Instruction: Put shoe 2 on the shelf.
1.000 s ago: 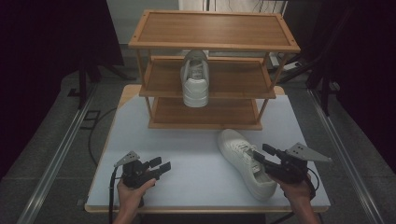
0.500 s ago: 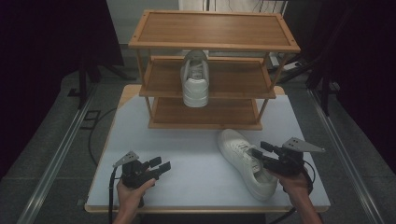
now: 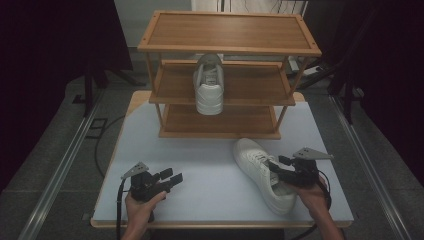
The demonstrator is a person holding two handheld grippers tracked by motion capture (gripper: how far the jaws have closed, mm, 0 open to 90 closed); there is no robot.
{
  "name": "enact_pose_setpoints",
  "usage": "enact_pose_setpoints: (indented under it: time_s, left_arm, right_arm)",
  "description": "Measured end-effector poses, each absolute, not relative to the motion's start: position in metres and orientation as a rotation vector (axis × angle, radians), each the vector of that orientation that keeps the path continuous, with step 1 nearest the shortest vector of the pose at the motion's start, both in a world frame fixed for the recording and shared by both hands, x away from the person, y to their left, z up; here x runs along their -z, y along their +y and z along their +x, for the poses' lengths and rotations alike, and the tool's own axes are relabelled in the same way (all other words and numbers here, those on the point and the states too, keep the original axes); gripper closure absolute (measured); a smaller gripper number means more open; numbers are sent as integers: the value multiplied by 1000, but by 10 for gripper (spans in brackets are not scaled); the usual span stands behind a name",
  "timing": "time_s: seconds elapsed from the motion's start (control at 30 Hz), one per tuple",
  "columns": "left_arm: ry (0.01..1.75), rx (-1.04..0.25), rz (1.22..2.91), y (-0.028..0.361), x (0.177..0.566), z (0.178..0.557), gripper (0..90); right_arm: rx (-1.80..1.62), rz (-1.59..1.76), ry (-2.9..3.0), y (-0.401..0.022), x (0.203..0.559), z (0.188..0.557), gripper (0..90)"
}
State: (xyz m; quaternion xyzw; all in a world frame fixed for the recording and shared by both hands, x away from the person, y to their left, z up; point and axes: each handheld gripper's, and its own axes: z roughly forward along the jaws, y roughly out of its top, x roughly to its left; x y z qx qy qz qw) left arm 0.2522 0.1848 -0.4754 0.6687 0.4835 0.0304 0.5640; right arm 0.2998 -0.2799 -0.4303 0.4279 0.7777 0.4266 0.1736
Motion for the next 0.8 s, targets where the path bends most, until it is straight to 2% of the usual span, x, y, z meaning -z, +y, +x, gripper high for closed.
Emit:
enact_pose_setpoints:
  time_s: [0.1,0.17,0.23,0.27,0.4,0.8]
  left_arm:
    - [1138,-68,1571,185,475,252,412]
    - [1136,-67,1570,185,475,252,412]
    - [1134,-67,1570,185,475,253,412]
    - [1136,-63,1568,184,475,252,412]
    - [1131,-62,1569,184,475,252,412]
    - [1145,-57,1552,189,476,253,413]
  right_arm:
    - [-1178,1213,2218,-280,435,303,512]
    - [-1206,1198,2228,-281,437,304,596]
    - [-1199,1188,2230,-280,437,303,626]
    - [-1143,1159,2219,-277,438,302,717]
    - [-1145,1171,2194,-280,441,302,792]
    - [-1296,1279,2090,-289,447,297,827]
